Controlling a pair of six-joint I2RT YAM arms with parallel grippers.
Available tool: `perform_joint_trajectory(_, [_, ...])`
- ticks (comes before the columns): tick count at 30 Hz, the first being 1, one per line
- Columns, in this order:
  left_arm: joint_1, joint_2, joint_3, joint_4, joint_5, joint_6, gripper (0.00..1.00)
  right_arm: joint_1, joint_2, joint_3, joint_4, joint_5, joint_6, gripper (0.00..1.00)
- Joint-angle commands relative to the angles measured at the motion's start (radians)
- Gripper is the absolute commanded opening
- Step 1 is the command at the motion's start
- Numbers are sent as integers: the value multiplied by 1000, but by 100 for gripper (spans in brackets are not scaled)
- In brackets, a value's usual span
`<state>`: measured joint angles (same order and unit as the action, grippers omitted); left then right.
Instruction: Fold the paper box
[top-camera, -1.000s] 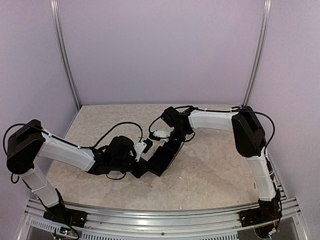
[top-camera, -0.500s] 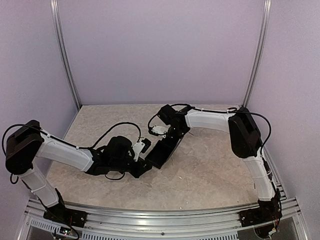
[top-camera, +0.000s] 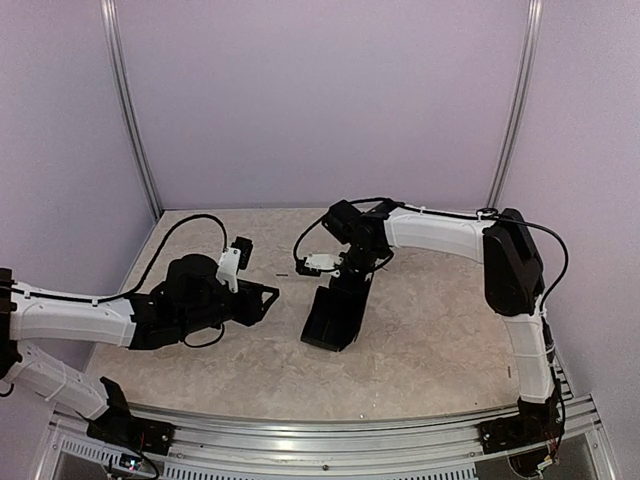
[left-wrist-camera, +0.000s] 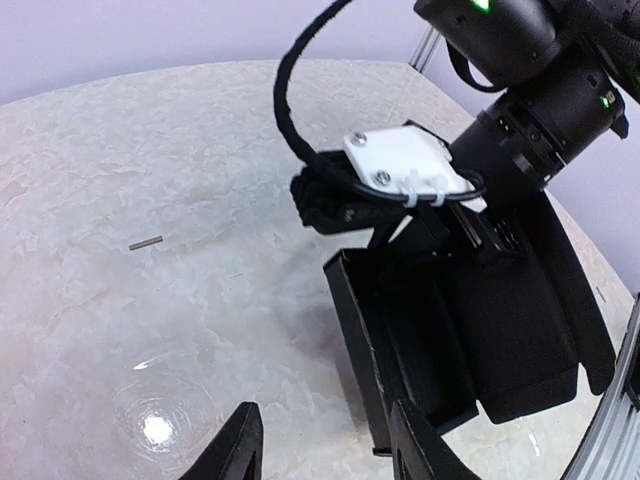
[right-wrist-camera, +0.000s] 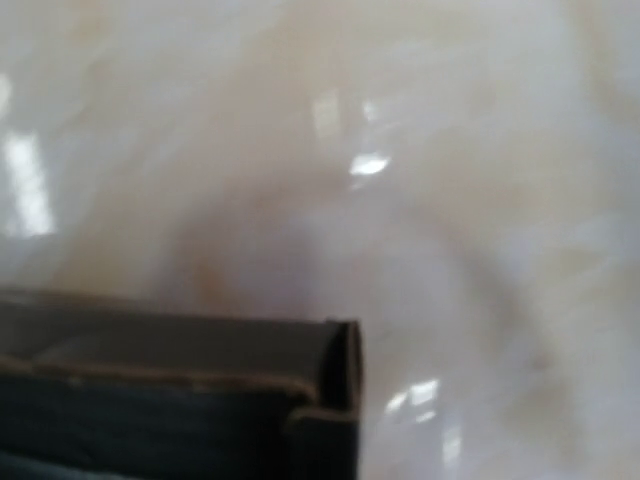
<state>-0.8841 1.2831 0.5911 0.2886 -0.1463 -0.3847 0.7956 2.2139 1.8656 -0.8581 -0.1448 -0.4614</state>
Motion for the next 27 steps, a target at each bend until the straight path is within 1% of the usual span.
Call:
perform_joint_trajectory(1, [1,-33,-40,-68,-51,-51,43,7,-3,-1,-150,-67,-82,3])
perform_joint_trajectory(6, [0,-45,-50,-77,-39,-59,43,8,18,-20,-154,-40,-52,7])
perform_joint_trajectory(9, [-2,-40,-50,-81,-34,-53,43,9,34,-20,-149,-40,-41,14])
perform_joint_trajectory(12, [-3,-36,-52,-80,-31,-51,43,8,50,-11,-140,-50,-35,19])
perform_joint_trajectory(17, [-6,-39,-66,-70,-29,-55,42,9,73,19,-132,-68,-11,22])
perform_joint_trajectory(19, [-7,-42,-73,-66,-29,-55,42,8,84,29,-124,-71,1,20])
perform_joint_trajectory(22, [-7,-41,-78,-59,-24,-58,42,10,116,44,-116,-43,13,12])
perform_joint_trajectory(23, [-7,-37,-77,-59,-20,-60,42,9,126,47,-107,-16,20,8])
perform_joint_trajectory(27, [-11,5,-75,-40,-9,-74,42,19,144,35,-55,161,48,1])
